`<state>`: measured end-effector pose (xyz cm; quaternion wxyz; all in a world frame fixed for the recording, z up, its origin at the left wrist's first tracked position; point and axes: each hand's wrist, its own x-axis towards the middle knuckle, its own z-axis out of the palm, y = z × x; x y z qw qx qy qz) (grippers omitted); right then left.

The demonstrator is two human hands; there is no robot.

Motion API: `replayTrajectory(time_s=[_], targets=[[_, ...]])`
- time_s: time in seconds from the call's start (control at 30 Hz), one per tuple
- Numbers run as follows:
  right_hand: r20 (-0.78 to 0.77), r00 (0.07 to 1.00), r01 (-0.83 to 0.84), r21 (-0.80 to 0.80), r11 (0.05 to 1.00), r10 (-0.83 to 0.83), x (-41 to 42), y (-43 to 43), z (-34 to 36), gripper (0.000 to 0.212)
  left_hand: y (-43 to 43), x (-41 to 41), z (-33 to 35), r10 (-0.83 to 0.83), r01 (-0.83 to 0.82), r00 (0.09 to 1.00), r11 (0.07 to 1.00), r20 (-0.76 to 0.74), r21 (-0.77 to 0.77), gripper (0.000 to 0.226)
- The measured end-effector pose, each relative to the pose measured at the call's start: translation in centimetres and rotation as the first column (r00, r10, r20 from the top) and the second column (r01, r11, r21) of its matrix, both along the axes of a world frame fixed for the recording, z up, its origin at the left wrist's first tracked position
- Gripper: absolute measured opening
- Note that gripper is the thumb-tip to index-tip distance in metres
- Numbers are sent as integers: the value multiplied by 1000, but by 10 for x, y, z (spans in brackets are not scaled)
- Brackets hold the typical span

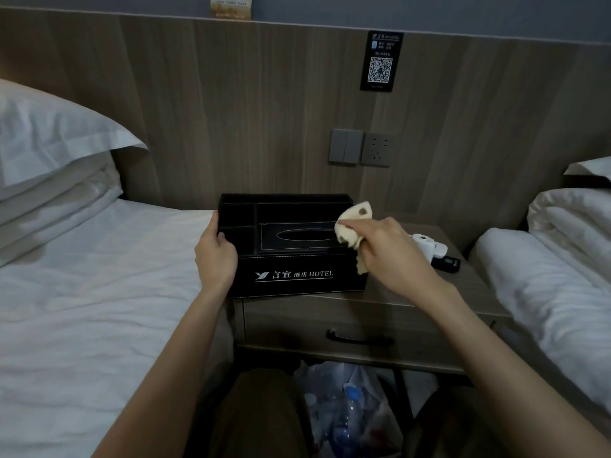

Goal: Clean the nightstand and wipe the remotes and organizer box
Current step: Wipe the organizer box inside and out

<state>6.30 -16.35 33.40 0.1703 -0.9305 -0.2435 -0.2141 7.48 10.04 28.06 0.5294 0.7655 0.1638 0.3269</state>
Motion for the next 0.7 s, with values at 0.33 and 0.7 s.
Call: replayTrajectory(time_s=[0.33,0.7], targets=[[-48,999,18,62,998,-15,7,39,-35,43,5,3,-5,-93,96,991,995,93,-28,53],[-25,959,-277,131,952,282,1,122,-45,51,18,9,-10,-189,197,977,977,97,-76,50]])
